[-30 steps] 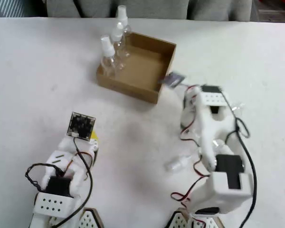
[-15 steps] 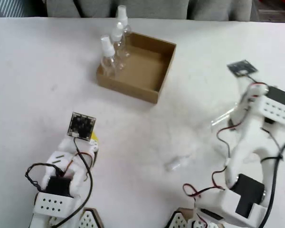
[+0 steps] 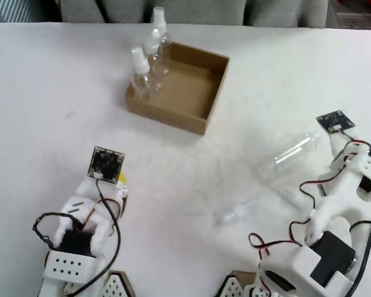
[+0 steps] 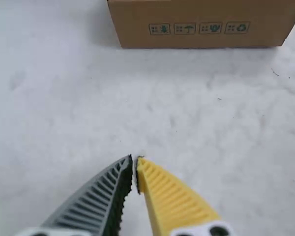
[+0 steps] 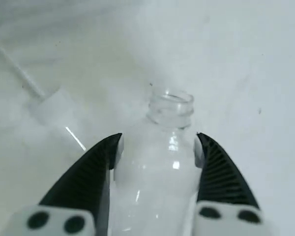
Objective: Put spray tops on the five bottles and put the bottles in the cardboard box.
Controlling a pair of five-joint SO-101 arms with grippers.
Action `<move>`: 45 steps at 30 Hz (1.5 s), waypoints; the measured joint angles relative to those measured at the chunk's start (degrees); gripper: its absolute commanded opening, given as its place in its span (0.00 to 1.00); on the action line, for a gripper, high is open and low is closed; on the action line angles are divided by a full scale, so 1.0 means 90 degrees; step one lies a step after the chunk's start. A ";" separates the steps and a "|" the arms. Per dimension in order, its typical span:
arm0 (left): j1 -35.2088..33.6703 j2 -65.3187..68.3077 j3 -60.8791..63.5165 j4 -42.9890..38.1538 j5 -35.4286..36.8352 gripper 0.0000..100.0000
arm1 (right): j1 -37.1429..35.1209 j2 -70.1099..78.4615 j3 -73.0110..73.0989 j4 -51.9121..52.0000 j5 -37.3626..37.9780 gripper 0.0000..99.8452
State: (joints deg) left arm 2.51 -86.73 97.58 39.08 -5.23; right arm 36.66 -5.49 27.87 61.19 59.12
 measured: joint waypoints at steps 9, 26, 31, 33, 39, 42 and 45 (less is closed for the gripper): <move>0.0000 0.0000 0.0000 0.0059 0.0000 0.02 | 0.0000 -0.0039 -0.0830 0.0576 0.0000 0.27; 0.0000 0.0000 0.0000 0.0078 0.0000 0.02 | -0.0723 -0.1328 -0.1455 0.3976 0.1680 0.09; 0.0000 0.0000 0.0000 0.0078 0.0000 0.02 | -0.1377 -0.2989 0.0098 0.4005 0.2198 0.09; 0.0000 0.0000 0.0000 0.0078 0.0000 0.02 | -0.1690 -0.3741 0.0664 0.4005 0.2344 0.11; 0.0000 0.0000 0.0000 0.0078 0.0000 0.02 | -0.2618 -0.5675 0.2374 0.3956 0.3429 0.29; 0.0000 0.0000 0.0000 0.0078 0.0000 0.02 | -0.3077 -0.6437 0.3096 0.3956 0.4278 0.30; 0.0000 0.0000 0.0000 0.0078 0.0000 0.02 | -0.3438 -0.7072 0.3565 0.3888 0.4894 0.30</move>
State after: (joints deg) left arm 2.51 -86.73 97.58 39.78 -5.23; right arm 5.71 -69.14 59.96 96.18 103.16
